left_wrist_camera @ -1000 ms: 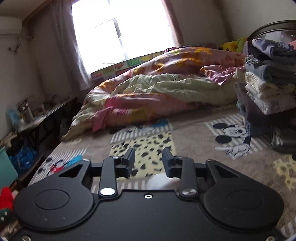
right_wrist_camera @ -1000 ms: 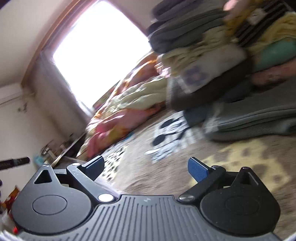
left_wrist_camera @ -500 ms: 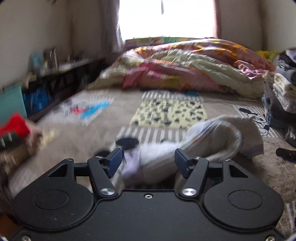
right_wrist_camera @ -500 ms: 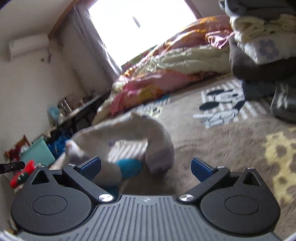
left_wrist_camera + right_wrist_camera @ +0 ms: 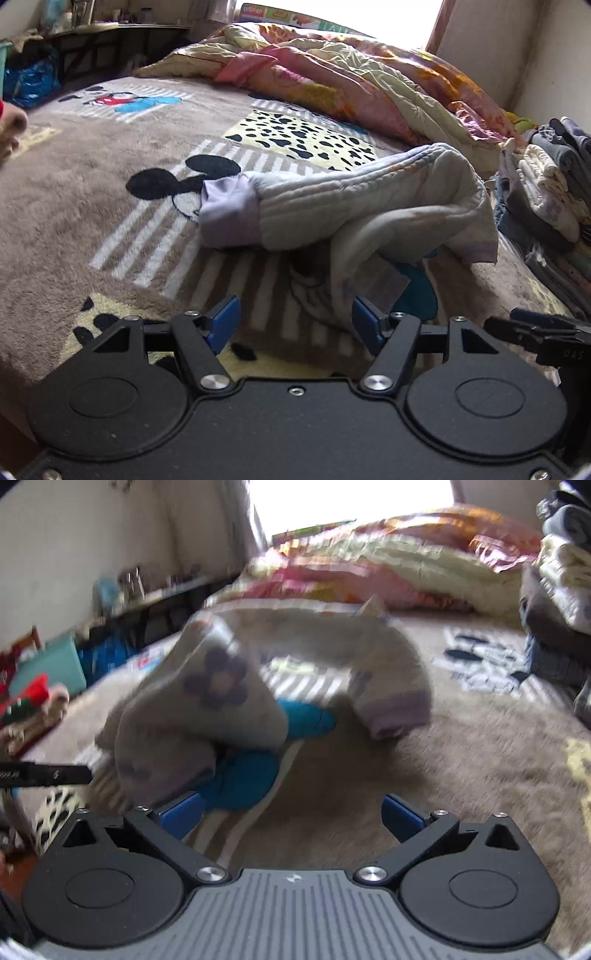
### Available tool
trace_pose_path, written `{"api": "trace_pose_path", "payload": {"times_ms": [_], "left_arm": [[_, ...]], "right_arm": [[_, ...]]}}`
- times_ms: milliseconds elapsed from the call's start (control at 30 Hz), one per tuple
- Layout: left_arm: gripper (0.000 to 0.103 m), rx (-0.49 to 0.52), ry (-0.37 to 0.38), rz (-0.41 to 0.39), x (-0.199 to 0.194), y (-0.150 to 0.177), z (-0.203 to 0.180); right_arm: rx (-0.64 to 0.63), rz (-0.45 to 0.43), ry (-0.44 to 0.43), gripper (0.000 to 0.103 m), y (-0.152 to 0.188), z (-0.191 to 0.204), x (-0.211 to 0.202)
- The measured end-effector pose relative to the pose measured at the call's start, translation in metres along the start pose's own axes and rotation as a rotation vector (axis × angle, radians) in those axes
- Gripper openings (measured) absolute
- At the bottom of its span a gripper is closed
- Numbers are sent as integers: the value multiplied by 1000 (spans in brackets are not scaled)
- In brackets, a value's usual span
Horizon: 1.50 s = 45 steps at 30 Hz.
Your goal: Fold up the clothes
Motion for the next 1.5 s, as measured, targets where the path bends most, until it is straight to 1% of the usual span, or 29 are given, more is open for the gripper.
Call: {"api": "trace_pose_path", "payload": {"times_ms": [67,100,200,267,400,567,733,900,933,1000,1167,1267,1400,1467,1500], "left_arm": [[67,2,37,7,0,3,7],[67,2,54,13,0,3,10],[68,18,98,11,1,-5,16],[68,30,112,2,4,-12,21],[69,0,154,9,7,-17,34],[69,-35,172,19,10,-19,50],[70,-55,183,11,14,-28,63],[70,-74,196,2,19,-37,75],[70,-76,201,3,20,-39,75],[70,-81,211,3,23,-42,76],[70,-88,232,13,32,-47,77],[70,-90,235,23,38,-48,77],[70,-75,256,2,38,-52,76],[70,-48,257,-8,38,-54,74],[70,-35,255,-9,39,-55,73]], "right_arm": [[-11,46,16,103,3,8,6],[-20,55,35,103,4,12,7],[-51,66,62,103,1,29,8],[-72,71,73,103,-1,41,9],[-115,81,97,102,-6,66,11],[-176,83,135,102,-15,94,13],[-177,81,147,102,-25,110,21],[-134,71,130,101,-36,118,32],[-123,71,126,101,-39,119,36],[-100,70,118,98,-45,122,44],[-48,71,101,98,-59,131,63],[-84,105,121,98,-56,140,84],[-196,122,192,97,-39,156,106],[-224,97,214,93,-33,156,111],[-219,74,207,88,-32,154,110]]}}
Point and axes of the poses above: each gripper's, at about its wrist camera, not at the fingertips, and x roughly the way its jaws point, z to its left, y to its underside, the point moved 7 cm from there along x, roughly the way its jaws point, and after that the axes turned 14 degrees about z, right-handed, at the moved point
